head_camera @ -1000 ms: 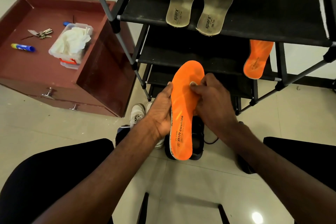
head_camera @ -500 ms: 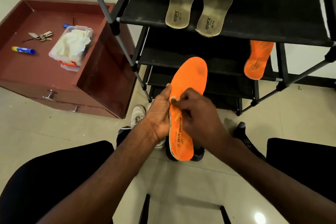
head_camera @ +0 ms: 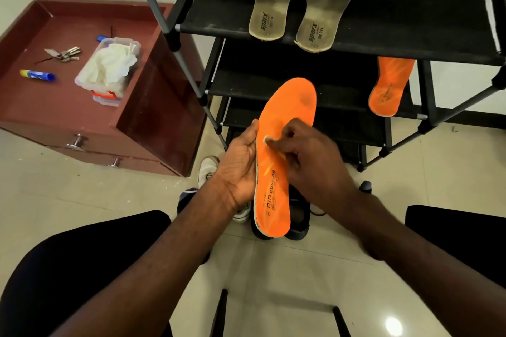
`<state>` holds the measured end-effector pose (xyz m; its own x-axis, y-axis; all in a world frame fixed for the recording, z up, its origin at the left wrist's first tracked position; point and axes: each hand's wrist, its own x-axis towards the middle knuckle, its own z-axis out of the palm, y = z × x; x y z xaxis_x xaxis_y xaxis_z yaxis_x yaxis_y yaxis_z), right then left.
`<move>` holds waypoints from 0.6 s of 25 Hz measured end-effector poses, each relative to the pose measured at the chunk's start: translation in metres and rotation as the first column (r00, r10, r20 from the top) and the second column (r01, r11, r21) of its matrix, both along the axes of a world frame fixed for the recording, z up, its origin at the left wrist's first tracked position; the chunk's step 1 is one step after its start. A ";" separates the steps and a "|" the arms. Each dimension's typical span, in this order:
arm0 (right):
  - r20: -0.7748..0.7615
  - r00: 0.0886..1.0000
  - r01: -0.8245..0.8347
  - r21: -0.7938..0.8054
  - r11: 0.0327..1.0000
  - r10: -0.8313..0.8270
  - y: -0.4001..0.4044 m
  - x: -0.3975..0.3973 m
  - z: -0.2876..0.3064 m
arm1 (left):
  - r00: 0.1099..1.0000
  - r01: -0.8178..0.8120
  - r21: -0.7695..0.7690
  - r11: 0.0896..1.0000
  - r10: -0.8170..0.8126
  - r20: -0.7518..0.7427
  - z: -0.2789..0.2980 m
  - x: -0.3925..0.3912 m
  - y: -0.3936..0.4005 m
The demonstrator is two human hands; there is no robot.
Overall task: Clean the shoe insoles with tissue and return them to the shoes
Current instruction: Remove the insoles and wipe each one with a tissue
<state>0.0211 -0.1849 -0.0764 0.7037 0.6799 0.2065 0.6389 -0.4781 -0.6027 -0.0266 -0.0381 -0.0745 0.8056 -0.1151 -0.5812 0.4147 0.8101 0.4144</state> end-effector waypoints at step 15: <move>0.053 0.998 -0.017 -0.046 0.999 0.020 -0.003 0.000 0.003 | 0.999 0.027 0.026 0.999 -0.028 0.025 -0.001 -0.002 0.001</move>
